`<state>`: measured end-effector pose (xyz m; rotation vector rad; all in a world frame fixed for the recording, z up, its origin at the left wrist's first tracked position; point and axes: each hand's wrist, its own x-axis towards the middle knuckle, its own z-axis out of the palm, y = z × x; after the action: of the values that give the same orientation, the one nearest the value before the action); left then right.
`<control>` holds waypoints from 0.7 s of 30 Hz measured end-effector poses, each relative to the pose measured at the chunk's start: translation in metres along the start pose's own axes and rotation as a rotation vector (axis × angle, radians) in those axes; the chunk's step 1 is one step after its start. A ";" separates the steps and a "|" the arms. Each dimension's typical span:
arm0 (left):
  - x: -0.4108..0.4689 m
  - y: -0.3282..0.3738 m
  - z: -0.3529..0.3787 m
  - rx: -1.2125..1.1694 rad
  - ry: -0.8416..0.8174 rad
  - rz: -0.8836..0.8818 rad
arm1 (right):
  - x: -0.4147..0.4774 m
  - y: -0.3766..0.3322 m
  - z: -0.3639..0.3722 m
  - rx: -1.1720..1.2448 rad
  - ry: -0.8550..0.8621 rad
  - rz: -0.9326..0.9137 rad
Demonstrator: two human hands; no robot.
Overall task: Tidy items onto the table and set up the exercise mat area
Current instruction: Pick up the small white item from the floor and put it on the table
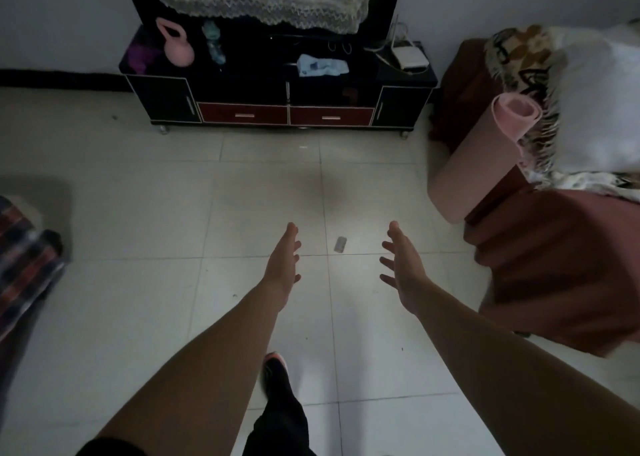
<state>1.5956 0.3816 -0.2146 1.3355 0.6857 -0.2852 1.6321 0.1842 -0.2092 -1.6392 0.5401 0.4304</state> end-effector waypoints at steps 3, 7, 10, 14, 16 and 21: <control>0.043 0.024 -0.002 0.021 -0.013 -0.037 | 0.037 -0.025 0.029 -0.004 0.011 0.022; 0.097 0.059 0.001 0.069 -0.043 -0.072 | 0.082 -0.051 0.049 0.020 0.031 0.065; 0.135 0.082 0.011 0.097 -0.049 -0.087 | 0.119 -0.061 0.050 0.048 0.044 0.099; 0.193 0.107 0.036 0.154 -0.064 -0.088 | 0.178 -0.070 0.042 0.091 0.060 0.144; 0.223 0.116 0.050 0.171 -0.060 -0.094 | 0.209 -0.075 0.038 0.117 0.053 0.159; 0.306 0.126 0.091 0.201 -0.050 -0.141 | 0.301 -0.080 0.028 0.112 0.090 0.224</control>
<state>1.9301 0.3826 -0.2926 1.4672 0.7247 -0.5109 1.9249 0.1892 -0.3182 -1.5014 0.8063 0.4837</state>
